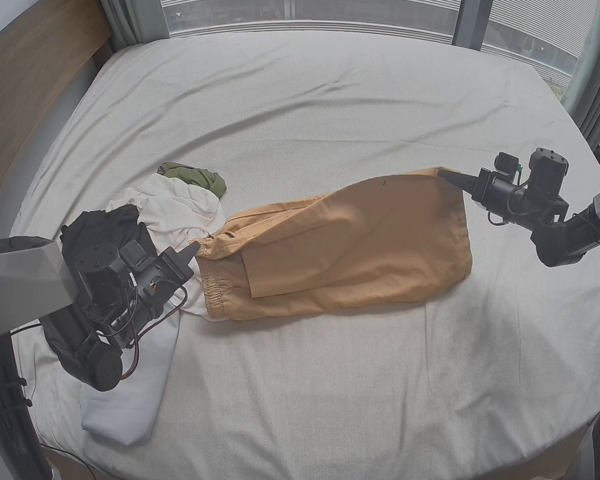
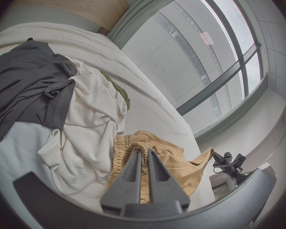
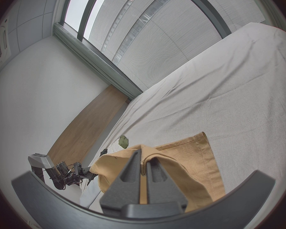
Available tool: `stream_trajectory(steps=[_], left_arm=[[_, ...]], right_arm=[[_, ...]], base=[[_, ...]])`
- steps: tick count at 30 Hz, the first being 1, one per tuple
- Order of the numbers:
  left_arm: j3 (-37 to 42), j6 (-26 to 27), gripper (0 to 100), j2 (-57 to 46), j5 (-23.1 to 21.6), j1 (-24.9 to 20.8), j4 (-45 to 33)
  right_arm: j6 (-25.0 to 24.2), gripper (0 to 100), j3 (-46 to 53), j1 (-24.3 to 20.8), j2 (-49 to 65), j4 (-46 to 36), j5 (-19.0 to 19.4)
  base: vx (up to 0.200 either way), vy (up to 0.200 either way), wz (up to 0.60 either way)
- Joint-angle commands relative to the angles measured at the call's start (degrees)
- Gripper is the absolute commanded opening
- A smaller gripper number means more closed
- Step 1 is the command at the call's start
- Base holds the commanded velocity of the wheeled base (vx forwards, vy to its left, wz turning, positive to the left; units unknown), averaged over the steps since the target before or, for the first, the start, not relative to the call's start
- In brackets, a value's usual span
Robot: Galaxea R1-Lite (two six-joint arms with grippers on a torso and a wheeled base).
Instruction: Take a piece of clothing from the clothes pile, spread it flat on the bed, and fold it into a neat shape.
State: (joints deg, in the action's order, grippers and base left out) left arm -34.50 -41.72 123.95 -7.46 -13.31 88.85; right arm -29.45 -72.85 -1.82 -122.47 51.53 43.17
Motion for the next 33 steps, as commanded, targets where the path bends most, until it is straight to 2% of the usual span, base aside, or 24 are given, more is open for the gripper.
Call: stream_trajectory(steps=[1,16,17,18,22,25,33], left_arm=[[-2.2,0.0,0,2.3,0.3,-0.1,0.0],[-4.3,0.0,0,3.8,1.0,0.3,0.0],[-4.3,0.0,100,3.8,0.9,0.4,0.0],[-4.4,-0.1,100,3.8,0.9,0.5,0.0],[-6.3,-0.1,100,4.0,1.4,1.4,0.0],[-7.0,-0.2,100,4.2,2.9,2.2,0.0],[-6.8,-0.2,100,3.6,3.1,2.2,0.0]], right_arm=[[-0.1,0,-3.4,-0.1,-2.0,-1.4,-0.1],[0.0,0,-8.7,-0.1,-6.9,-2.1,-1.2],[-0.1,0,-9.2,-0.1,-6.9,-2.0,-1.2],[-0.1,100,-9.7,-0.1,-7.0,-2.0,-1.3],[0.1,100,-11.2,-0.6,-8.1,-1.3,-5.1],[0.1,100,-11.2,-0.6,-7.7,-1.4,-5.5],[0.1,100,-9.5,-0.6,-4.4,-1.5,-5.5]], base=[[0.000,0.000,0.00],[0.000,0.000,0.00],[0.000,0.000,0.00],[0.000,0.000,0.00],[0.000,0.000,0.00],[0.000,0.000,0.00],[0.000,0.000,0.00]])
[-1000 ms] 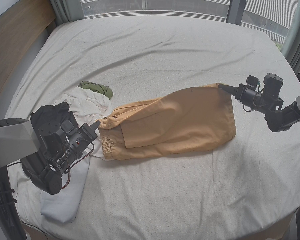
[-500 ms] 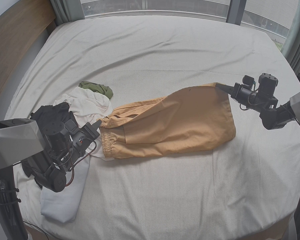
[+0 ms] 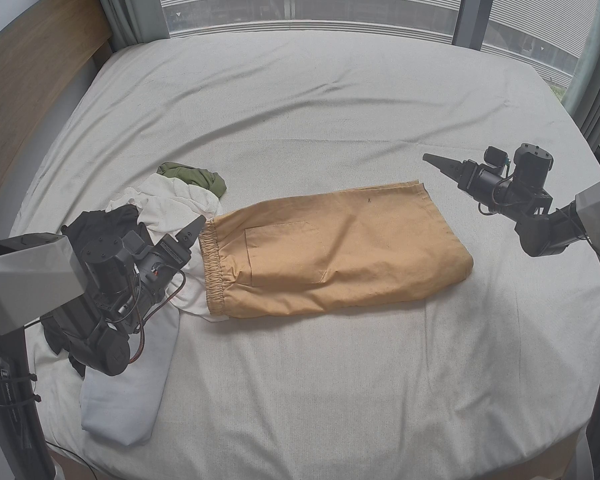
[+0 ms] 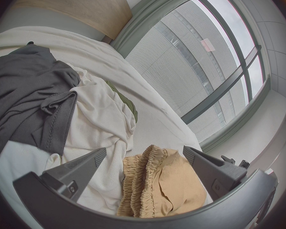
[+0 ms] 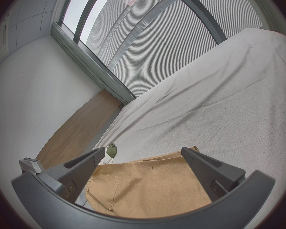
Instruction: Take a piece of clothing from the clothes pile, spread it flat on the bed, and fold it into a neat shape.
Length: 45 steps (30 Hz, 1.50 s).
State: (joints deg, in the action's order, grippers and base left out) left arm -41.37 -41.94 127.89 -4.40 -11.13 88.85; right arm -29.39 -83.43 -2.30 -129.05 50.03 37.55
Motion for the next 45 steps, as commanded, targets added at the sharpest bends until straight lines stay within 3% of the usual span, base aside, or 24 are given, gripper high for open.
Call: stream_trajectory(steps=[1,7,13,16,19,23,35,45], left_arm=[[0.1,0.0,100,-0.5,0.1,0.1,0.0],[0.4,-0.2,100,-2.7,0.0,0.3,0.0],[2.7,-0.3,100,-6.4,-0.7,-0.6,0.0],[6.2,-0.3,100,-10.0,-2.3,-1.2,0.1],[9.2,-1.6,100,-12.5,-6.8,-0.6,0.2],[11.5,-1.7,100,-13.9,-9.4,-0.5,0.2],[15.3,2.4,100,-13.1,-10.5,-1.4,0.2],[16.8,3.6,100,-12.8,-10.7,-1.4,0.2]], right_arm=[[0.0,100,1.4,-0.1,2.8,0.0,0.1],[0.1,100,5.3,-0.6,6.4,0.2,0.1],[0.0,100,17.5,-1.0,12.0,5.3,0.1],[-0.3,100,31.5,-0.6,13.5,17.0,0.6],[-0.4,100,41.9,-0.3,12.9,28.8,1.0],[-0.6,100,51.0,-0.2,8.4,39.0,3.1],[-0.1,100,57.1,-0.9,6.4,38.1,4.8],[-0.1,100,56.0,-4.0,1.1,38.1,3.2]], base=[[0.000,0.000,0.00],[0.000,0.000,0.00],[0.000,0.000,0.00],[0.000,0.000,0.00],[0.000,0.000,0.00],[0.000,0.000,0.00],[0.000,0.000,0.00],[0.000,0.000,0.00]])
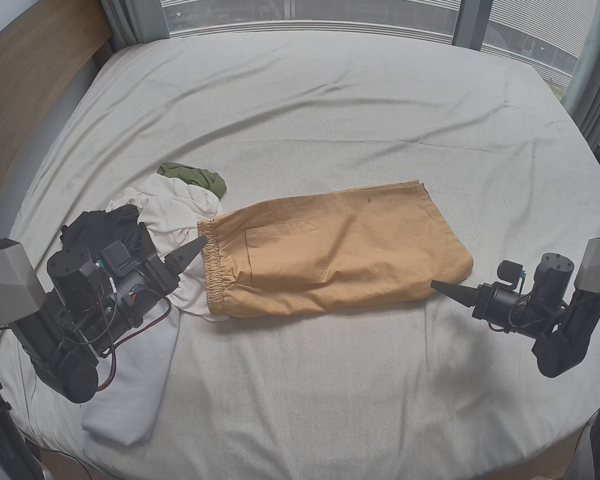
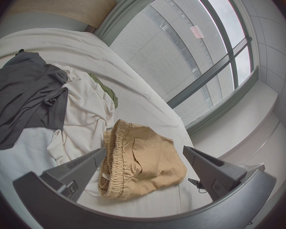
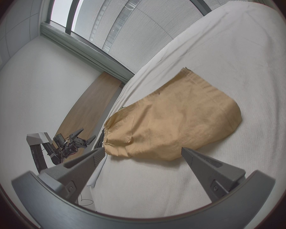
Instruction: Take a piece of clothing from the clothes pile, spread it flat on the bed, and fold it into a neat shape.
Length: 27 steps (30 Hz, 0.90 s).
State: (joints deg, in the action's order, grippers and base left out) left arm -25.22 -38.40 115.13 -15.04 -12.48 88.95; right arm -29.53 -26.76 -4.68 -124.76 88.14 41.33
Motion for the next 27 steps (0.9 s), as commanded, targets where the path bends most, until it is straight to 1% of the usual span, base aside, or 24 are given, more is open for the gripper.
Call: stream_trajectory(steps=[1,4,6,8,9,13,19,24,27], left_arm=[[0.8,0.1,100,-0.2,-0.1,-0.1,0.1],[1.0,0.0,100,-0.3,-0.1,-0.2,0.1],[1.1,0.0,100,-0.2,-0.1,-0.3,0.1],[1.0,0.1,100,-0.3,0.0,-0.3,0.1],[1.0,0.0,100,-0.5,0.0,-0.3,0.1],[1.0,0.0,100,-0.6,-0.1,-0.1,0.1],[0.6,-0.1,100,-0.5,-0.1,0.2,0.1],[0.4,-0.1,100,-0.5,-0.1,0.2,0.1],[0.4,-0.1,100,-0.6,-0.1,0.4,0.1]], right_arm=[[0.0,100,-0.9,-2.3,-3.8,0.0,-1.2],[-0.2,100,-3.6,-4.1,-5.8,-0.2,-3.7],[-0.2,100,-6.4,-4.7,-8.0,-0.5,-4.8],[-0.4,100,-7.7,-5.1,-8.3,-1.3,-4.9],[-0.9,100,-8.8,-5.4,-7.9,-3.8,-4.9],[-1.3,100,-10.9,-5.3,-7.8,-7.1,-5.0],[-1.6,100,-10.9,-4.6,-8.0,-7.3,-5.3],[-1.6,100,-14.4,-5.2,-9.5,-7.0,-9.4],[-1.5,100,-16.1,-5.5,-10.0,-8.1,-9.7]], base=[[0.000,0.000,0.00],[0.000,0.000,0.00],[0.000,0.000,0.00],[0.000,0.000,0.00],[0.000,0.000,0.00],[0.000,0.000,0.00],[0.000,0.000,0.00],[0.000,0.000,0.00],[0.000,0.000,0.00]])
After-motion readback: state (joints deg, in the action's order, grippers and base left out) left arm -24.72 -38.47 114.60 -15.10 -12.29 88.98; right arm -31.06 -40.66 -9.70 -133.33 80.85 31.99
